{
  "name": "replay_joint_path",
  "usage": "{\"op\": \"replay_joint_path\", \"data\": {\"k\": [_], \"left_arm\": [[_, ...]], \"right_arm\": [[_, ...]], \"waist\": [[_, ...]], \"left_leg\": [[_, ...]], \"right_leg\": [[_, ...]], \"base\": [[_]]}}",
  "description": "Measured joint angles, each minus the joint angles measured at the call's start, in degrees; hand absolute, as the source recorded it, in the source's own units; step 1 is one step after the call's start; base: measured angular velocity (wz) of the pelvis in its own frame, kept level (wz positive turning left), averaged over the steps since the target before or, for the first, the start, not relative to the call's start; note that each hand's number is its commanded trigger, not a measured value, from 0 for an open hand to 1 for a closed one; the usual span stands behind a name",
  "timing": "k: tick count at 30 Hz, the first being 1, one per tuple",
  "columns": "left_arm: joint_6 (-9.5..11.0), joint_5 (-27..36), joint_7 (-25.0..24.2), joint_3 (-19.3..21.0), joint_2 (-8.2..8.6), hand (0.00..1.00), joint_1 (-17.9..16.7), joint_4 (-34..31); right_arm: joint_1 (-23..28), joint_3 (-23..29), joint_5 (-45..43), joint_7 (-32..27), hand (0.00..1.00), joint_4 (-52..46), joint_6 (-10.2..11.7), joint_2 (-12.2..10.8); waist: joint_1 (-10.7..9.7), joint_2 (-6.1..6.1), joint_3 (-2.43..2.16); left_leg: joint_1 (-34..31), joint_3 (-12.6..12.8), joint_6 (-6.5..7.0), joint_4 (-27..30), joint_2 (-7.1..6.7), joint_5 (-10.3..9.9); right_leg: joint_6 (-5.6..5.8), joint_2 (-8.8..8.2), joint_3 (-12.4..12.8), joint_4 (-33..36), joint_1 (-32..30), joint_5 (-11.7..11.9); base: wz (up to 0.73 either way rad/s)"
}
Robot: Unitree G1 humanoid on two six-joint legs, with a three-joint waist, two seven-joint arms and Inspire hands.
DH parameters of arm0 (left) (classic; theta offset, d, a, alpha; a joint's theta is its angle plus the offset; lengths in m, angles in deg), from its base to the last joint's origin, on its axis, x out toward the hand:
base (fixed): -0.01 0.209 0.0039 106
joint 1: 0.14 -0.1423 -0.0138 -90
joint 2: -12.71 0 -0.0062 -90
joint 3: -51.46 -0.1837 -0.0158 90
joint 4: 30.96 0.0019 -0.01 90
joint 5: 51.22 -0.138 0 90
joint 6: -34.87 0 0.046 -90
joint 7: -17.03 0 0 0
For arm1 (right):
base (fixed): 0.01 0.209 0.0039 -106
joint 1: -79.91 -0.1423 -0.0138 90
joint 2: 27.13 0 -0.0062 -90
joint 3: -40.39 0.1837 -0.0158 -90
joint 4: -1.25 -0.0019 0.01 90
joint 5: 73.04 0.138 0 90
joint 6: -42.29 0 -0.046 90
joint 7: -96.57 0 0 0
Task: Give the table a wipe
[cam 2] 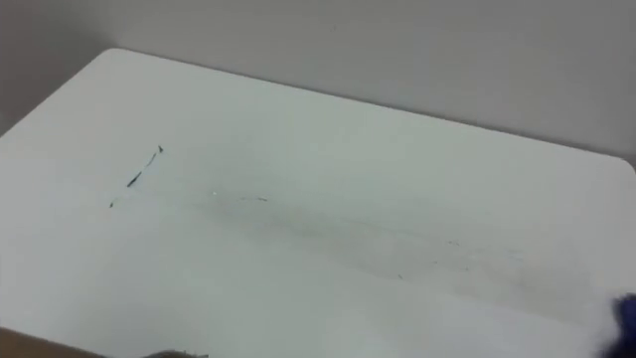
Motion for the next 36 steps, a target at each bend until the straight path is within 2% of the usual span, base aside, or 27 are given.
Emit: {"op": "replay_joint_path", "data": {"k": [3,5,6,7,9,10,11,13,14,16,18,19,22,25,28,30,34,35,36], "left_arm": [[-0.1,0.4,0.1,-2.5,0.06,0.0,-0.1,0.6],[0.0,0.6,0.1,-4.5,0.57,0.0,-0.1,0.8],[0.0,0.8,0.0,-5.4,1.14,0.0,-0.1,1.5],[-0.1,1.0,-0.3,-5.7,1.43,0.0,-0.2,2.1],[-0.1,1.0,-0.4,-6.9,1.44,0.0,-0.1,2.5],[0.0,1.0,-0.5,-7.8,1.48,0.0,0.1,2.5],[0.0,1.0,-0.7,-7.9,1.64,0.0,0.2,2.5],[0.1,0.8,-1.3,-9.4,1.7,0.0,0.7,2.4],[0.2,0.6,-1.5,-9.8,1.71,0.0,0.8,2.3],[0.4,0.9,-2.2,-11.2,1.83,0.0,0.8,2.0],[-0.2,1.0,-2.7,-11.2,1.83,0.0,0.8,2.0],[-0.6,1.0,-2.7,-11.3,1.77,0.0,0.8,2.0],[-1.9,1.0,-2.9,-12.5,1.78,0.0,0.7,2.0],[-2.6,1.0,-3.4,-12.5,1.77,0.0,0.3,1.9],[-2.1,0.9,-4.1,-12.7,1.77,0.0,1.1,1.0],[-1.6,0.6,-4.1,-12.7,1.68,0.0,1.1,-0.2],[-1.8,0.7,-3.7,-13.4,1.6,0.0,1.0,-0.3],[-1.8,0.9,-3.6,-13.4,1.6,0.0,0.9,-0.3],[-1.9,1.0,-3.6,-13.4,1.61,0.0,0.6,-0.3]], "right_arm": [[-1.1,-0.1,-1.5,0.1,1.0,-2.1,-2.8,0.0],[-2.5,-0.7,-2.7,0.1,1.0,-3.8,-5.1,0.1],[-3.7,-1.8,-2.8,0.2,1.0,-5.7,-7.1,0.1],[-4.4,-3.8,-4.2,0.8,1.0,-8.2,-8.1,0.0],[-5.7,-7.3,-8.7,2.1,1.0,-12.7,-8.8,0.0],[-6.8,-10.2,-11.9,3.0,1.0,-15.9,-9.3,-0.1],[-7.6,-11.9,-13.9,3.4,1.0,-17.4,-9.6,-0.2],[-13.1,-19.0,-21.9,5.8,1.0,-20.7,-9.6,-0.3],[-14.1,-20.5,-23.5,6.6,1.0,-21.8,-9.5,-0.3],[-17.1,-25.9,-27.8,9.2,1.0,-26.9,-9.1,-0.4],[-19.9,-30.0,-29.6,11.2,1.0,-27.5,-9.0,-0.5],[-21.2,-31.9,-30.9,12.5,1.0,-27.6,-8.9,-1.2],[-22.0,-32.1,-32.4,13.9,1.0,-28.7,-9.4,-4.0],[-21.9,-32.8,-32.5,15.4,1.0,-28.7,-10.1,-4.8],[-22.0,-33.3,-32.5,16.2,1.0,-28.6,-10.5,-5.1],[-22.0,-33.3,-32.5,16.2,1.0,-28.6,-10.5,-5.1],[-21.5,-33.2,-32.5,15.6,1.0,-28.2,-10.7,-5.1],[-21.3,-33.2,-32.6,15.5,0.78,-28.2,-10.7,-5.1],[-21.0,-33.2,-32.6,15.3,0.23,-28.0,-10.8,-5.1]], "waist": [[0.0,0.71,0.07],[0.6,1.41,0.45],[1.5,1.81,0.79],[2.2,2.09,0.99],[2.3,2.28,1.51],[2.8,2.44,1.73],[3.1,2.53,1.79],[3.9,2.85,2.12],[4.2,2.93,2.2],[7.2,2.96,2.42],[9.2,2.94,2.49],[10.0,2.85,2.34],[10.1,2.43,2.13],[10.2,1.75,2.51],[10.1,1.45,2.52],[10.0,1.61,2.51],[9.8,2.71,1.98],[9.8,2.88,1.86],[9.9,3.06,1.67]], "left_leg": [[1.4,0.0,-0.05,-0.9,0.09,-0.2],[1.7,0.1,-0.04,-1.0,0.12,-0.3],[2.0,0.1,0.05,-1.3,0.08,-0.3],[2.0,0.0,0.13,-1.6,0.04,-0.3],[1.1,-0.7,0.29,-1.5,-0.19,-0.2],[0.4,-1.9,0.53,-1.5,-0.59,0.1],[0.1,-2.4,0.62,-1.5,-0.77,0.1],[-1.0,-4.0,0.66,-1.4,-1.12,0.7],[-1.2,-4.3,0.64,-1.4,-1.19,1.0],[-1.6,-4.9,0.56,-1.7,-1.22,1.3],[-1.9,-5.7,0.56,-1.7,-1.3,1.3],[-2.2,-6.7,0.65,-1.7,-1.55,1.4],[-2.0,-7.4,0.82,-1.7,-1.99,1.7],[-1.2,-7.6,0.82,-1.7,-1.91,1.7],[-0.6,-7.6,0.83,-1.9,-2.04,1.6],[-0.7,-7.5,0.83,-2.0,-2.05,1.6],[0.2,-7.5,0.83,-2.9,-1.98,1.6],[0.4,-7.5,0.83,-3.1,-1.96,1.6],[1.0,-7.5,0.83,-3.8,-1.95,1.6]], "right_leg": [[-0.13,0.23,-0.1,-0.2,0.9,0.3],[-0.34,0.4,0.1,-0.3,0.8,0.8],[-0.67,0.61,0.2,0.0,0.2,1.3],[-1.02,0.76,0.1,0.5,-0.8,1.6],[-1.25,0.75,-0.1,1.5,-2.3,1.7],[-1.54,0.82,-0.1,1.5,-3.0,1.8],[-1.74,0.83,-0.1,1.5,-3.3,1.8],[-2.0,0.84,-0.3,1.6,-4.2,1.8],[-2.02,0.83,-0.5,1.6,-4.3,1.8],[-2.07,0.86,-0.7,1.5,-4.4,1.6],[-1.98,0.69,-1.5,1.5,-4.3,1.5],[-1.79,0.37,-2.2,1.5,-4.2,1.1],[-1.11,-0.37,-3.4,1.5,-3.1,0.5],[-1.09,-0.3,-3.5,1.3,-1.9,0.5],[-0.96,-0.21,-4.1,-0.2,-0.6,0.6],[-0.88,-0.13,-4.1,-0.6,-0.7,0.6],[-0.88,0.11,-4.0,-1.0,0.0,0.7],[-0.87,0.14,-4.0,-1.0,0.1,0.7],[-0.87,0.2,-3.9,-1.0,0.3,0.7]], "base": [[-0.13],[-0.26],[-0.59],[-0.58],[-0.3],[-0.16],[-0.08],[0.13],[0.27],[0.18],[0.24],[0.37],[0.44],[0.07],[-0.04],[0.0],[0.0],[0.0],[0.0]]}}
